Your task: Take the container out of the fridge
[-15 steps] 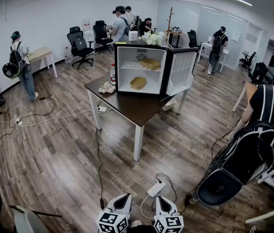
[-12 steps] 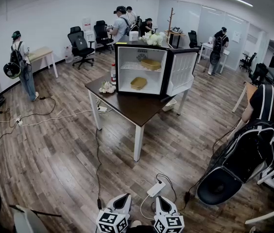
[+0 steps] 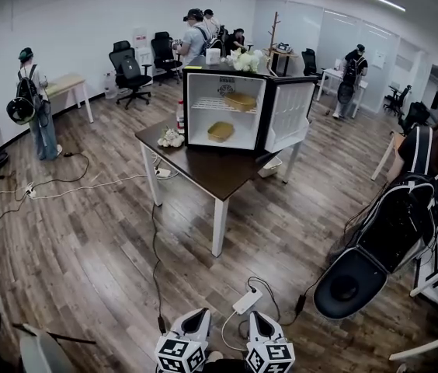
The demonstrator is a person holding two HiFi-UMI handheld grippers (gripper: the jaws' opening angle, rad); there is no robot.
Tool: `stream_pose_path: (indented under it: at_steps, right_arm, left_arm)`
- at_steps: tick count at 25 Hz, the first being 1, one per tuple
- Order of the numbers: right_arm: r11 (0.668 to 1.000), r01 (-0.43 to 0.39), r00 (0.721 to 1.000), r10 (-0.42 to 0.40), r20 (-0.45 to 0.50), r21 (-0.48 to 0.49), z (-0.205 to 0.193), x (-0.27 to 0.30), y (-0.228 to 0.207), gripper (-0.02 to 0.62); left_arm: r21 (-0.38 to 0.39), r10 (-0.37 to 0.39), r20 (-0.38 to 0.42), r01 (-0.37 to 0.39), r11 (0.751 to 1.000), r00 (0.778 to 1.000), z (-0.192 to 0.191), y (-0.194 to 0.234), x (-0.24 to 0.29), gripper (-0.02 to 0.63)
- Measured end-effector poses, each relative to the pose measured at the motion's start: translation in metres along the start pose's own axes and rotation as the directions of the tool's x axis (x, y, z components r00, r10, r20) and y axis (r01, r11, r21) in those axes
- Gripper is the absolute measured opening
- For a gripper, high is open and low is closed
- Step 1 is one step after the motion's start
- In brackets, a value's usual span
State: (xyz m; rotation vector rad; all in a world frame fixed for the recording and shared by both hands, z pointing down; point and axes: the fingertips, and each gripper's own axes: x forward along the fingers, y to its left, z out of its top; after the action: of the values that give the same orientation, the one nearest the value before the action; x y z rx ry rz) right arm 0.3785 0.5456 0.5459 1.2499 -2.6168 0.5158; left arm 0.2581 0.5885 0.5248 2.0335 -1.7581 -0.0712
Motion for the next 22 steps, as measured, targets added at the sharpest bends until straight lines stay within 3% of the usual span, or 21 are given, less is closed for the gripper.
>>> stream_pose_path:
  at_steps: [6,14,22]
  right_arm:
    - [0.998,0.023,1.0,-0.023,0.0,0.054,-0.001,0.01,-0.015,0.008]
    - [0.995,0.07,0.998,-0.069,-0.009,0.076,0.005,0.042,-0.03,0.008]
    - [0.989,0.112,0.993,-0.114,0.014,0.095,0.04,0.107,-0.037,0.008]
  left_arm:
    - [-0.013,-0.006,-0.025,0.006,1.0,1.0,-0.007,0.005,0.012,0.009]
    - [0.017,-0.051,-0.034,0.051,0.999,0.998,0.013,0.024,0.057,0.009]
    - [0.031,-0.073,-0.055,0.075,0.997,0.996,0.044,0.067,0.11,0.009]
